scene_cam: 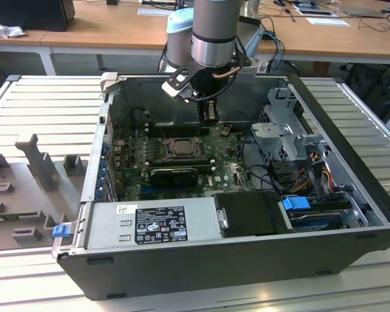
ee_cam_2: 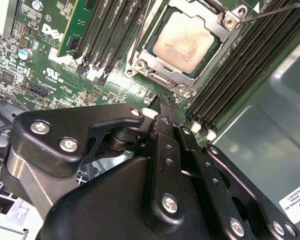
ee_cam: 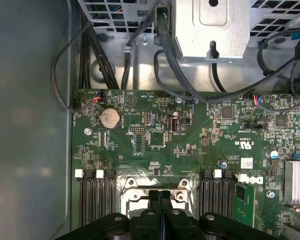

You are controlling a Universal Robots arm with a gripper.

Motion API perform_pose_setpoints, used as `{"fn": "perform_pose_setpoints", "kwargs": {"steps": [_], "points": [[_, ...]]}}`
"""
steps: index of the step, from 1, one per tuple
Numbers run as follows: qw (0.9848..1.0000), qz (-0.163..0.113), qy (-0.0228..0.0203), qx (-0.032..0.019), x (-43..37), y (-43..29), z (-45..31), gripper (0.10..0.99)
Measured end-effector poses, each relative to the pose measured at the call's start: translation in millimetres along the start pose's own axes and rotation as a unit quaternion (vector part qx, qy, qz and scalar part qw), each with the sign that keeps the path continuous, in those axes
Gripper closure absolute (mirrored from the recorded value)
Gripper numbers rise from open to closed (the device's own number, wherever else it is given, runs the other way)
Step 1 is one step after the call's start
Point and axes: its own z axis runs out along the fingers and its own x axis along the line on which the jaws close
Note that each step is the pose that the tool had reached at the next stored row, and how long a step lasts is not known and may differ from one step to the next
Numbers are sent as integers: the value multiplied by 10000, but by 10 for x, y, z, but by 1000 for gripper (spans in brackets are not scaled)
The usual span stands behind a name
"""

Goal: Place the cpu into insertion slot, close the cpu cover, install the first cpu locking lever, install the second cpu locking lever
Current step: 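Close the cpu cover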

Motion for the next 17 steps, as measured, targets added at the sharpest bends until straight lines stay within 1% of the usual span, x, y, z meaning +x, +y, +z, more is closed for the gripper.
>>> {"fn": "perform_pose_setpoints", "kwargs": {"steps": [9,17], "points": [[10000,0,0,0,1,-58,-1,980],[10000,-1,0,0,2,-94,-1,980]]}}
